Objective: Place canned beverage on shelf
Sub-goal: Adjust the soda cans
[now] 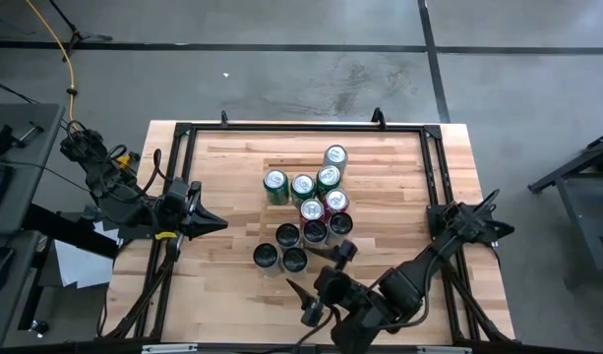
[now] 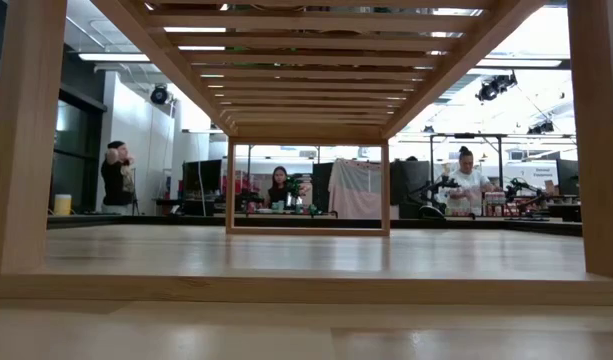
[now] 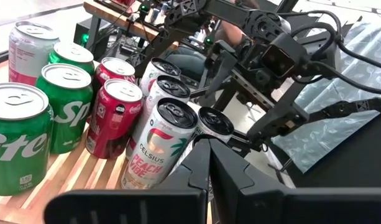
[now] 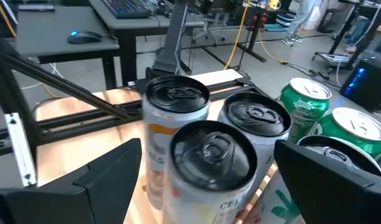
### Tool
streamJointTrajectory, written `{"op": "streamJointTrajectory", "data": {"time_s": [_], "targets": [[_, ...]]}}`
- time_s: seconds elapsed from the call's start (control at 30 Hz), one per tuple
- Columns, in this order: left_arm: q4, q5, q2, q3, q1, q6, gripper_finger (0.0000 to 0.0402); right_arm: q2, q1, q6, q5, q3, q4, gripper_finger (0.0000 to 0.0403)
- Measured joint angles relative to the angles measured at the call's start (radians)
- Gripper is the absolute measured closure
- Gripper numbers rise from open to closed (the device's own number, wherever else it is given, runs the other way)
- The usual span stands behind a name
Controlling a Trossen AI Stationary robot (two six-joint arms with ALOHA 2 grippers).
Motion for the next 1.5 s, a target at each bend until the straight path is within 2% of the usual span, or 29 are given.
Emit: {"op": "streamJointTrajectory", "data": {"time_s": [0.17, 0.43, 0.73, 0.9, 1.13, 1.27, 1.5], "targets": [[0.0, 0.0, 0.0, 0.0, 0.0, 0.001, 0.0401, 0.005, -0.017, -0.001, 0.003, 0.0, -0.02, 0.005], [0.0, 0.0, 0.0, 0.0, 0.0, 0.001, 0.0401, 0.005, -0.048, 0.064, -0.087, 0.0, -0.095, 0.005], [0.0, 0.0, 0.0, 0.0, 0.0, 0.02, 0.0401, 0.005, -0.06, 0.064, -0.118, 0.0, -0.096, 0.0052], [0.0, 0.0, 0.0, 0.0, 0.0, 0.021, 0.0402, 0.005, -0.06, 0.063, -0.12, 0.0, -0.095, 0.0084], [0.0, 0.0, 0.0, 0.0, 0.0, 0.02, 0.0402, 0.004, -0.056, 0.068, -0.121, 0.0, -0.095, 0.017], [0.0, 0.0, 0.0, 0.0, 0.0, 0.02, 0.0401, -0.003, -0.044, 0.052, -0.139, 0.008, -0.103, 0.017], [0.0, 0.0, 0.0, 0.0, 0.0, 0.02, 0.0401, -0.006, 0.011, 0.001, -0.228, 0.104, -0.154, 0.017]]}}
